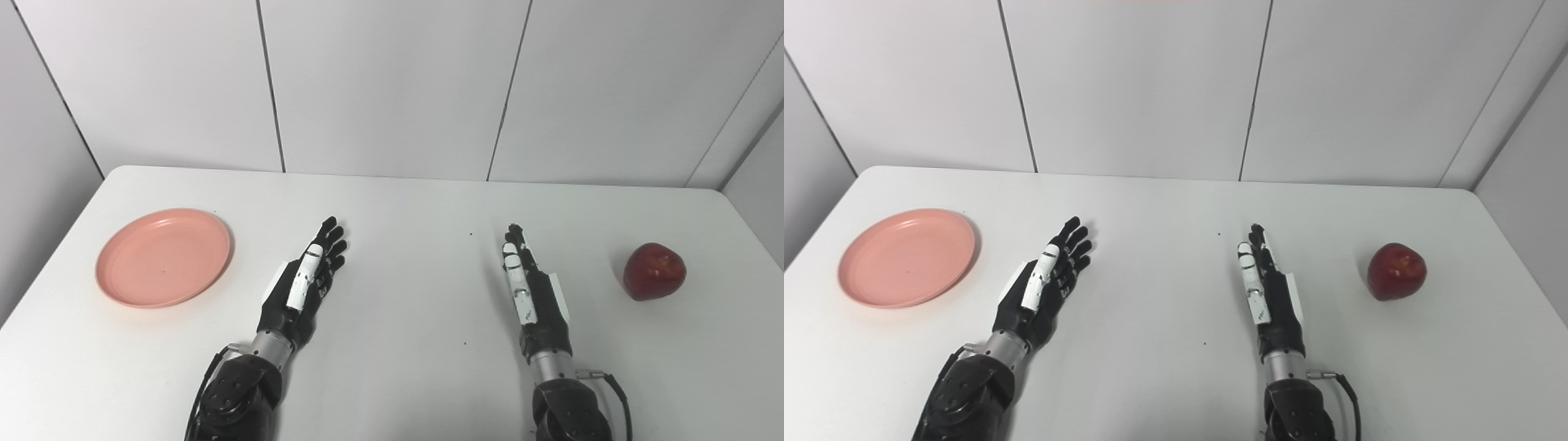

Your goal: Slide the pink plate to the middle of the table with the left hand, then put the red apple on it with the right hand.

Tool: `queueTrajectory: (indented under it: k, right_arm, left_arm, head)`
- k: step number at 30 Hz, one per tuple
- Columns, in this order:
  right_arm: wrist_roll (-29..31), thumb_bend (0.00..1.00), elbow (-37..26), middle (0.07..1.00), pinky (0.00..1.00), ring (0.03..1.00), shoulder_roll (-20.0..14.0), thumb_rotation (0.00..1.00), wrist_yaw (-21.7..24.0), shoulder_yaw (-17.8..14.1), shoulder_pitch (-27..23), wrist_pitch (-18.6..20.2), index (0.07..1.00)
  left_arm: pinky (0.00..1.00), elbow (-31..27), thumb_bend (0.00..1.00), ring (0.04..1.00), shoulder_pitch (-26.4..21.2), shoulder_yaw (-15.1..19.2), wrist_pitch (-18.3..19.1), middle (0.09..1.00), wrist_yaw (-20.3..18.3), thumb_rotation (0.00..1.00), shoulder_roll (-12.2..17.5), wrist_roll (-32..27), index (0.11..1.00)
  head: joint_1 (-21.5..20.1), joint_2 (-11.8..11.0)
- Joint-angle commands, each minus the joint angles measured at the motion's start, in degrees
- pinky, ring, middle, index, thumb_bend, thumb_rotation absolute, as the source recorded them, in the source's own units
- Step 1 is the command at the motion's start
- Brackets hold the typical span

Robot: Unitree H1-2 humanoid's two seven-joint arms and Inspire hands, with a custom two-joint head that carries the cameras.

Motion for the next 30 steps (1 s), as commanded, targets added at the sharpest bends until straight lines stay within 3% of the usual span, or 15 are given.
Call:
queueTrajectory:
  k: [1,14,23,30]
  right_arm:
    - [0.0,0.23,-1.5,0.963,0.97,0.964,0.1,1.00,-0.3,0.1,-1.0,-3.0,0.959]
    - [0.2,0.22,-1.5,0.965,0.97,0.966,0.0,1.00,-0.3,0.0,-1.0,-2.6,0.959]
    - [2.1,0.20,-1.7,0.975,0.98,0.976,-1.5,1.00,1.1,-0.7,-0.2,-4.2,0.969]
    - [3.3,0.21,-1.3,0.967,0.97,0.970,-2.7,1.00,1.5,-1.0,0.0,-4.9,0.959]
  left_arm:
    - [1.00,-0.7,0.39,0.987,0.0,-0.1,0.0,0.993,0.0,1.00,-0.4,-0.1,0.983]
    - [1.00,-0.4,0.40,0.982,0.0,-0.2,-0.3,0.991,0.0,1.00,-0.5,0.0,0.980]
    - [0.99,0.1,0.41,0.976,0.3,-1.0,-0.2,0.983,0.7,1.00,-2.3,0.6,0.970]
    - [0.98,0.2,0.38,0.969,0.5,-1.6,0.0,0.982,1.6,1.00,-3.5,1.7,0.968]
  head:
    - [0.1,-0.1]
    - [0.6,-0.4]
    - [8.2,-2.8]
    - [10.8,-3.8]
